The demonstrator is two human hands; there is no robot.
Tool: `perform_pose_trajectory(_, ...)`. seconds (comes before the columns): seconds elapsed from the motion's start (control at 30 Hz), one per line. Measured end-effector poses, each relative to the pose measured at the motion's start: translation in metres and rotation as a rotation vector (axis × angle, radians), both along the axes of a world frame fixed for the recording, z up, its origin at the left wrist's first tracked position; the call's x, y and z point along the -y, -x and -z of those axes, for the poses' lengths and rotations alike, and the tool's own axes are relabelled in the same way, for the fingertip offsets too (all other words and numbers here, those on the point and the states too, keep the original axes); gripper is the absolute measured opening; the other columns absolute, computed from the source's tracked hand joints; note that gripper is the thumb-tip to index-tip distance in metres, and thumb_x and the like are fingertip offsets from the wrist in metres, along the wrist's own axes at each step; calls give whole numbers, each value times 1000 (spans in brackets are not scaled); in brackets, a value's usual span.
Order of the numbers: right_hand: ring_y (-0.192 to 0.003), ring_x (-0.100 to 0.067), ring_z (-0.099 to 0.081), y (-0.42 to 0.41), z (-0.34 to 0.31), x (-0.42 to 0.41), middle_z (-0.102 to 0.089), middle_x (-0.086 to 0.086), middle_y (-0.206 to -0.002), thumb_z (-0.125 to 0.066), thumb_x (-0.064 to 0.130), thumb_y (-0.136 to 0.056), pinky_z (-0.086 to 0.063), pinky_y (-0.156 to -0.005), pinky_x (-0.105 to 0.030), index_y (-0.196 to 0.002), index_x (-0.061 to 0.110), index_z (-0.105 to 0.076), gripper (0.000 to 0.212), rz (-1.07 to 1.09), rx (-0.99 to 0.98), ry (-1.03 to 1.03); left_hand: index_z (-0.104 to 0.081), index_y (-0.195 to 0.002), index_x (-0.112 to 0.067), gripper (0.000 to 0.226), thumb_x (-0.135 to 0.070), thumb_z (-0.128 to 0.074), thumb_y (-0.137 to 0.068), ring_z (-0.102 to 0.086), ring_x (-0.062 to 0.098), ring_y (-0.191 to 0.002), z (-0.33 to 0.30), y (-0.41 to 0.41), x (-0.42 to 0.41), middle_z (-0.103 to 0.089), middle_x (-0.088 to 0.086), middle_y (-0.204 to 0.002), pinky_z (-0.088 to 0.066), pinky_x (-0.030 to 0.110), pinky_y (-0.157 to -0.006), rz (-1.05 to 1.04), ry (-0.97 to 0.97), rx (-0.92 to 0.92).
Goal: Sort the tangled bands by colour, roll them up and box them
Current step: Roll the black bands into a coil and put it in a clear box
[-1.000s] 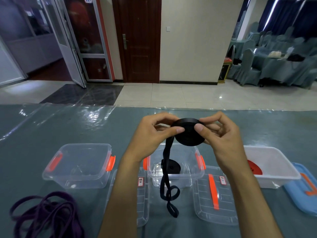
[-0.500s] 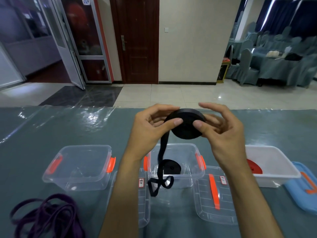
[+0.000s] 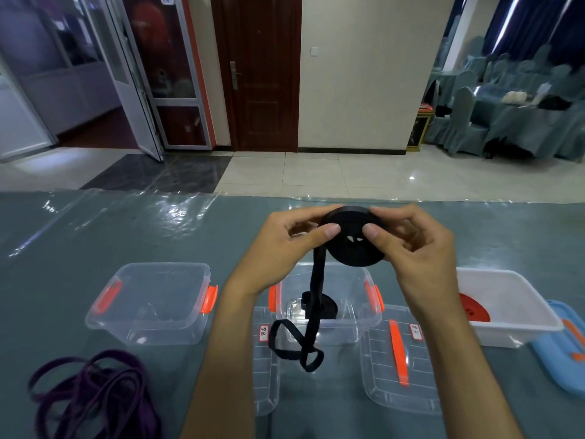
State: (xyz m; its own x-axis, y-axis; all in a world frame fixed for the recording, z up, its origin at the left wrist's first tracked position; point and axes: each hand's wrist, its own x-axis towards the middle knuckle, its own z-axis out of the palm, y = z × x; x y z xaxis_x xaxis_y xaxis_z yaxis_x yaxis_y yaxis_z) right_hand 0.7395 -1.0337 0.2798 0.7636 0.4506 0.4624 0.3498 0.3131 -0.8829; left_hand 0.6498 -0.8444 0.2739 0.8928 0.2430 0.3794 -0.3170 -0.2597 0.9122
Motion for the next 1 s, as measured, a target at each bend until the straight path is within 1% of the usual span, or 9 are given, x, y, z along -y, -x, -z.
perform_pose_trajectory(0.1, -88, -31, -80, -3, 3, 3, -81, -10, -98, -84, 23, -78, -67, -72, -41, -100, 11, -65, 31, -60, -109, 100, -69, -134, -29, 37, -23, -76, -98, -75, 11, -97, 2, -2, -1, -79, -2, -105, -59, 24, -87, -8, -10, -25)
perform_pose_trajectory(0.2, -87, -27, -81, -9, 5, 6, -82, -8, -97, -84, 21, -84, -67, -69, -39, -121, 30, -70, 40, -114, -87, 210, -67, -122, -28, 29, -28, -79, -96, -66, 0, -77, 6, -3, 1, -79, -1, -94, -44, 10, -66, -54, -42, -86)
perform_pose_trajectory(0.27, -92, -23, -80, -10, 7, 7, -82, -3, -99, -83, 19, -84, -64, -69, -29, -121, 29, -76, 39, -98, -52, 186, -71, -113, -27, 18, -31, -78, -96, -69, 0, -83, 11, -6, 0, -80, -5, -97, -46, 9, -70, -47, -68, -121)
perform_pose_trajectory(0.33, -95, -20, -79, -8, 9, 5, -82, -1, -100, -82, 19, -82, -63, -71, -24, -113, 22, -80, 31, -57, -47, 120, -75, -109, -25, 13, -34, -74, -99, -73, 9, -96, 13, -8, 0, -80, -5, -101, -53, 19, -81, -22, -65, -147)
perform_pose_trajectory(0.43, -97, -17, -79, -3, 11, 1, -82, 2, -101, -81, 16, -84, -63, -76, -25, -107, 20, -80, 24, -7, -10, 76, -78, -107, -22, 17, -35, -70, -101, -75, 16, -102, 13, -10, -1, -79, -2, -102, -59, 29, -92, -8, -52, -110)
perform_pose_trajectory(0.6, -87, -23, -81, -6, 8, 0, -81, -2, -100, -84, 21, -80, -64, -72, -28, -96, 8, -65, 29, -77, -39, 142, -79, -109, -21, 20, -37, -73, -97, -77, 21, -101, 13, -8, 0, -80, -2, -101, -62, 40, -92, -22, -81, -6)
perform_pose_trajectory(0.8, -104, -12, -77, 0, 7, -6, -81, 6, -108, -81, 12, -88, -62, -81, -21, -123, 26, -72, 39, 43, 60, -9, -78, -106, -33, 17, -37, -82, -90, -78, 17, -100, 10, -9, -2, -81, -3, -102, -60, 28, -92, -26, 34, -15)
perform_pose_trajectory(0.93, -98, -17, -78, -2, 9, -5, -81, 0, -103, -80, 18, -88, -64, -74, -27, -103, 32, -78, 21, 20, -48, -21, -80, -104, -27, 18, -33, -85, -88, -78, 20, -96, 14, -4, -10, -81, 2, -99, -61, 28, -89, -38, 38, 12)
perform_pose_trajectory(1.0, -88, -25, -80, -3, 9, -5, -82, -7, -98, -84, 21, -84, -63, -67, -29, -97, 23, -70, 19, -50, -117, 35, -80, -107, -25, 20, -32, -84, -89, -78, 19, -99, 14, -4, -10, -81, 0, -102, -61, 28, -90, -46, 12, 36)
